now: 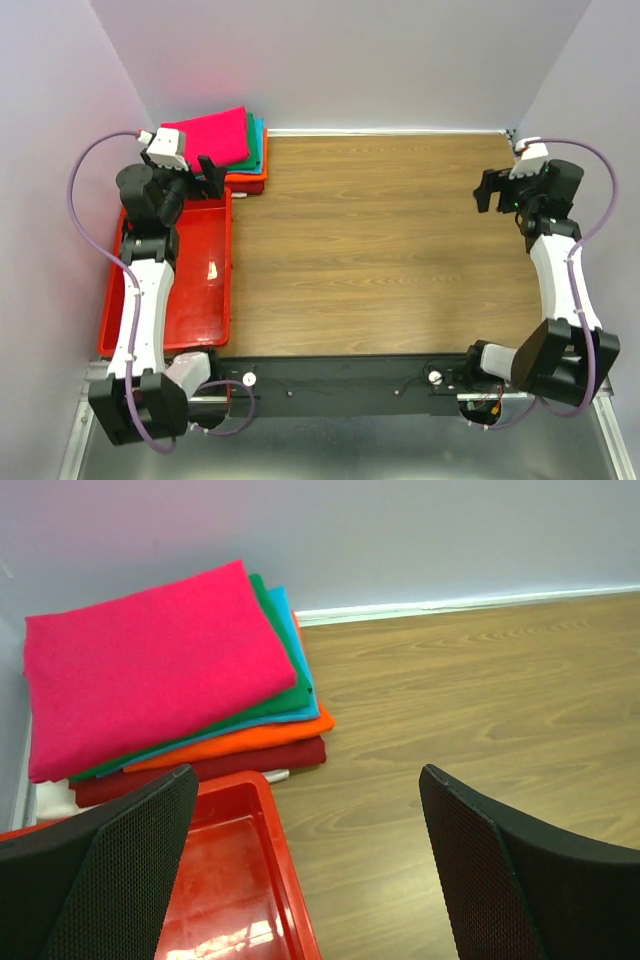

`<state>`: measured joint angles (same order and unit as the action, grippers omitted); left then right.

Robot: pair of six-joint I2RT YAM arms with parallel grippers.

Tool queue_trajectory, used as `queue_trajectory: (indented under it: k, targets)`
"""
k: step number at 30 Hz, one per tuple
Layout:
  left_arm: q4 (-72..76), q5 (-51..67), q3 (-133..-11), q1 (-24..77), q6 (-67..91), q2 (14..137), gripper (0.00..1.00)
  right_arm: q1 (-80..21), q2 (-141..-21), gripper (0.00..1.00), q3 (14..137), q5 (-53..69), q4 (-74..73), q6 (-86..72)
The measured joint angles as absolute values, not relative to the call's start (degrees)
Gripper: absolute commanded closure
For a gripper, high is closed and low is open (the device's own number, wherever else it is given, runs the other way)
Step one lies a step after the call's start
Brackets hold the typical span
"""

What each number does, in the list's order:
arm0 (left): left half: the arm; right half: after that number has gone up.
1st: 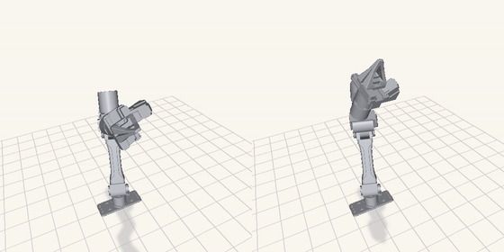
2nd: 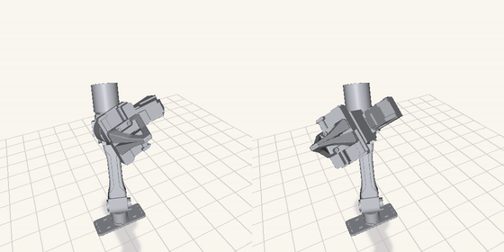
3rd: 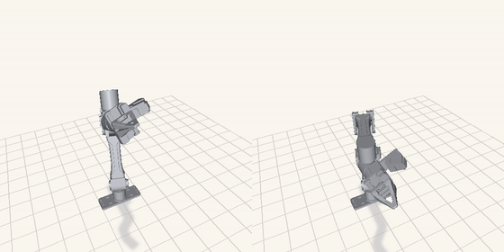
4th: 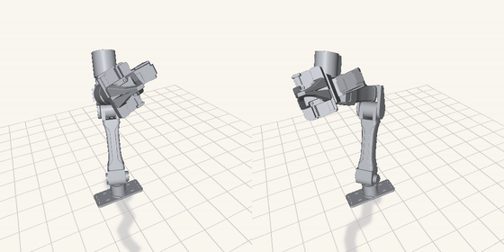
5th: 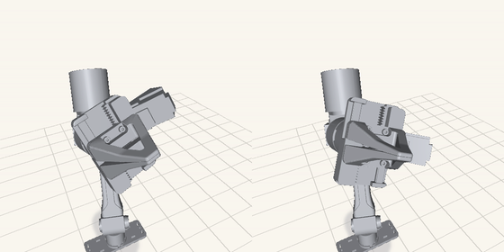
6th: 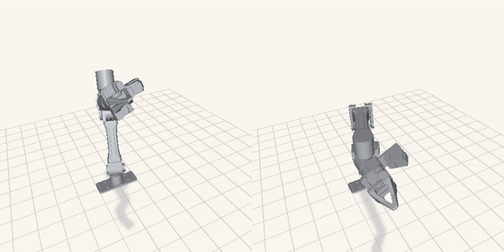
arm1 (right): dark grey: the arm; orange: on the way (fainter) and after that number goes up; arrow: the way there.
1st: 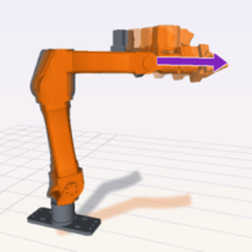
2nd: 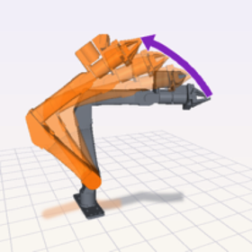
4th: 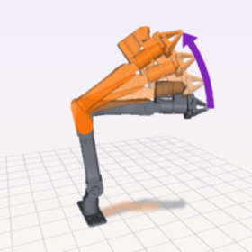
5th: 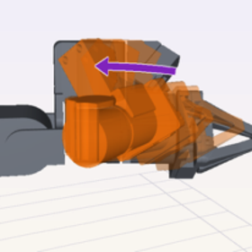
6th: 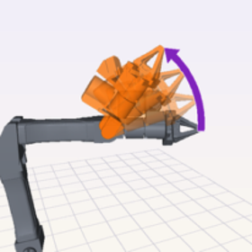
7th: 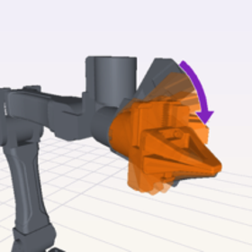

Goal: Fold and stack the t-shirts
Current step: Reset both grippers

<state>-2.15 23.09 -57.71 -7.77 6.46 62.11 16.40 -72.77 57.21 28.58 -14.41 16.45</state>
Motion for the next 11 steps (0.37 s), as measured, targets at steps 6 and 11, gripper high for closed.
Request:
queue_trajectory:
  k: [6,11]
  targets:
    - [1.56,23.59,-53.30,-6.57,6.68,54.65,0.02,16.60,-63.29,0.00,54.13,6.13,-8.27,8.19]
    - [2.04,23.59,-51.81,-5.54,6.72,52.58,0.02,16.62,-56.73,0.00,48.93,-2.72,-6.98,5.26]
